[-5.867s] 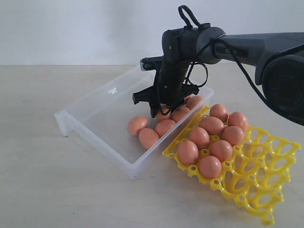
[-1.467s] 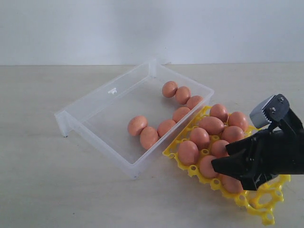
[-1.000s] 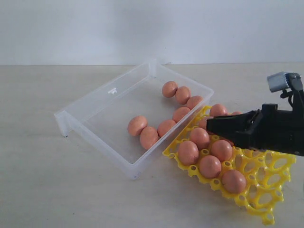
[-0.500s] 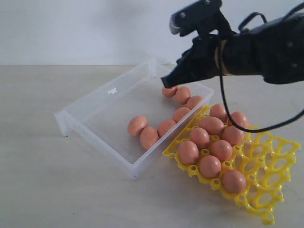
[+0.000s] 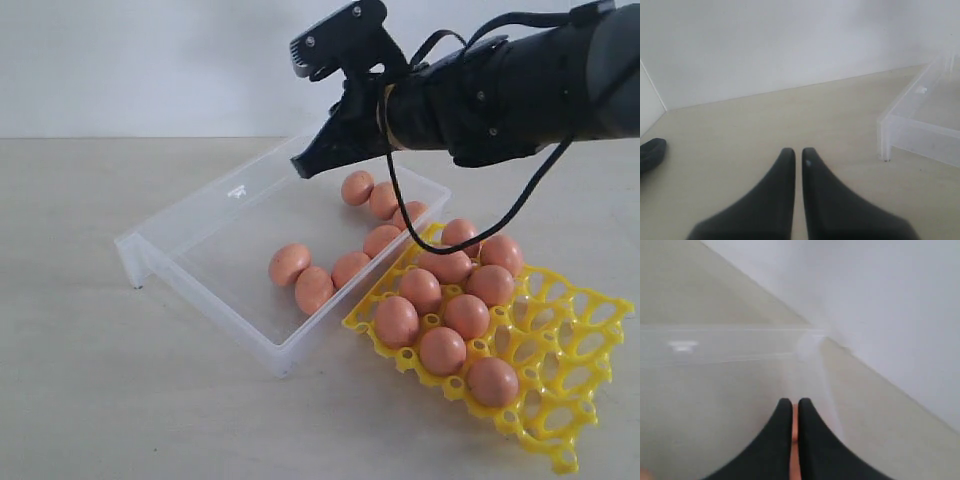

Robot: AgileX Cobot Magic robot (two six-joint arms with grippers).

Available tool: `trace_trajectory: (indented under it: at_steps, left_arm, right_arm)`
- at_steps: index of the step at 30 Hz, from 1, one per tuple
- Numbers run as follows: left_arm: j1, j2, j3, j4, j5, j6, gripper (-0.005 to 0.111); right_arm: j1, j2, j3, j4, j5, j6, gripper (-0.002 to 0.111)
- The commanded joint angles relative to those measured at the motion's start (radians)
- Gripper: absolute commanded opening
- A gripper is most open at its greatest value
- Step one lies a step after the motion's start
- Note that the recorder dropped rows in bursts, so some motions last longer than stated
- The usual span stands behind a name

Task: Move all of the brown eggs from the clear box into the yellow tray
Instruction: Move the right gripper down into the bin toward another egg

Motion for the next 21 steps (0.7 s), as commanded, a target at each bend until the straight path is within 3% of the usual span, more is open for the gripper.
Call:
trace_trajectory:
  at_steps: [1, 6, 10, 16, 19, 21]
  left_arm:
    - [-0.007, -0.003, -0.003, -0.005, -0.007, -0.003, 0.004]
    - [-0.007, -0.003, -0.003, -0.005, -0.007, -0.003, 0.004]
    - [-0.007, -0.003, -0.003, -0.005, -0.007, -0.003, 0.004]
    - [-0.007, -0.003, -0.003, -0.005, -0.007, -0.003, 0.004]
    - [-0.007, -0.003, -0.003, -0.005, -0.007, -0.003, 0.004]
    - [-0.007, -0.003, -0.003, -0.005, -0.007, -0.003, 0.004]
  right_arm:
    - [-0.007, -0.006, -0.042, 0.279, 0.262, -0.415, 0.000]
    - [-0.073, 0.046, -0.238, 1.273, 0.523, -1.270, 0.000]
    - [-0.122, 0.113, -0.397, 1.802, 0.708, -1.650, 0.000]
    - [-0.091, 0.180, -0.465, 1.922, 0.642, -1.690, 0.003]
    - [-0.075, 0.210, -0.465, 1.938, 0.597, -1.690, 0.017]
    - [-0.075, 0.233, -0.465, 1.940, 0.574, -1.681, 0.032]
